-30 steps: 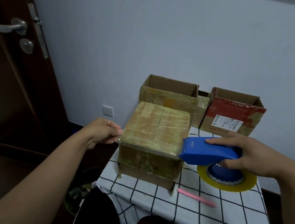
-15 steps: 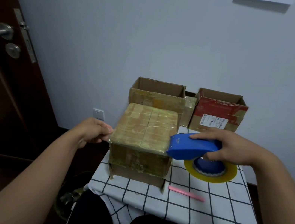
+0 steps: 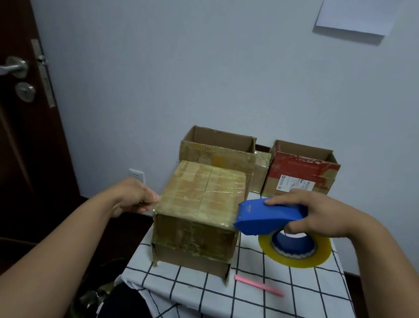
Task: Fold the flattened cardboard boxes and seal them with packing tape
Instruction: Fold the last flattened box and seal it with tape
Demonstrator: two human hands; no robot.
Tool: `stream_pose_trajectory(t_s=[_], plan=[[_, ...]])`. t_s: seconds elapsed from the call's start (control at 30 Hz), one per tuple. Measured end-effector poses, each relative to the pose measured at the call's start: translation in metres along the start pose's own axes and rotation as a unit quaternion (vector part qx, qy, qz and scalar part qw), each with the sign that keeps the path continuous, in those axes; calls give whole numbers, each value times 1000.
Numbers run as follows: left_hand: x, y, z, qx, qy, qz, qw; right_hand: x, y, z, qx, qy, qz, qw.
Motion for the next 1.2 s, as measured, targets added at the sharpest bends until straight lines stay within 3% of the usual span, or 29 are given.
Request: stream_pose_trajectory(t_s=[0.57,0.77,0.87,0.93,0.97,1.0,1.03,1.07,1.13,1.2], plan=[[2,-8,-13,-78,52,-32,995,24,6,20,19,17,-28,999],[12,-16,-28,-95,-93,-38,990,36,5,29,34,37,-44,998],[24,-23,-31,-99,-166,-3,981,41,6,33,42,48,-48,997],[24,-25,-27,-12,-86,131,988,43,7,36,46,54,-47,996],[23,-32,-19,76,3,229,971,43,7,37,48,56,-45,996],[30,-45,-5,182,99,281,937,44,7,38,50,57,-45,996],[46,-61,10,286,190,274,898,44,7,38,52,57,-46,996],[65,-72,20,358,268,221,867,44,6,38,54,57,-46,996],[102,-76,21,393,394,105,825,45,5,36,58,60,-50,995],[120,-69,12,376,477,77,791,45,4,34,59,64,-51,995]])
Point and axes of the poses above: each hand's wrist, its own y-axis towards the middle knuckle, its own x-axis out of the palm, z = x × y, the point moved 4 cm from there along y, towards the middle knuckle, and after that the axes turned 5 degrees about x, right-handed, at the moved point
